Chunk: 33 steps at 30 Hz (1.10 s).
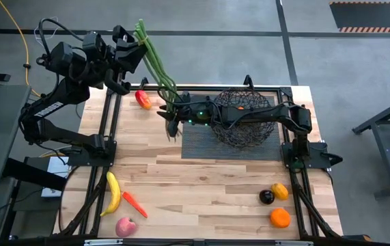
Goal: Build produce basket
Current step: Put the leaf lettuce into the wire basket
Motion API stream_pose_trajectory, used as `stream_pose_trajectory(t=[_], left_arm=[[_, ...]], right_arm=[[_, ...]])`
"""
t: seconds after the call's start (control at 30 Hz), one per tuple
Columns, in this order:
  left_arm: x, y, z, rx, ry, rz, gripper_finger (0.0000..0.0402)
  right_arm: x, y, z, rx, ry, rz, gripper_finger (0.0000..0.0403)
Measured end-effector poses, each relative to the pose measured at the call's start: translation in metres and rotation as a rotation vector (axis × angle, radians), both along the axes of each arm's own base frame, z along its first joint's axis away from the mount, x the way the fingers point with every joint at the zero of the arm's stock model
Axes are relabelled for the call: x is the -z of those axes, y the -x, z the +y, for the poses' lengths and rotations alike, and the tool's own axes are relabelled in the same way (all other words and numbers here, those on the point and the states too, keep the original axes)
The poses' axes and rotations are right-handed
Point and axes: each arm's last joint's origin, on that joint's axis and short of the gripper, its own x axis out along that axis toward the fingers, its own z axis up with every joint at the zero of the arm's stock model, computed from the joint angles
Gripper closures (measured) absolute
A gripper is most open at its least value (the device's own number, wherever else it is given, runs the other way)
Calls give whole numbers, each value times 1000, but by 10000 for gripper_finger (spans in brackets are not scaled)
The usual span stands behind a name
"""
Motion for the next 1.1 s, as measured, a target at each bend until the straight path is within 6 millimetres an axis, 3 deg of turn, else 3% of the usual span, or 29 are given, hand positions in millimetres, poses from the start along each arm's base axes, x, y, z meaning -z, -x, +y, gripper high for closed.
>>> stream_pose_trajectory(t=[0.23,0.53,0.8,1.0,1.1], left_arm=[[-2,2,2,-13,-7,-22,393],[-1,2,2,-7,1,-6,393],[4,-1,4,-4,31,31,393],[32,-34,18,31,135,110,393],[43,-49,25,78,168,63,393]], right_arm=[[1,0,0,-11,-3,15,389],[-3,8,0,-30,-30,69,397],[-26,46,-3,-31,27,279,400],[-40,82,1,-22,52,468,401],[-47,103,2,-8,58,556,402]])
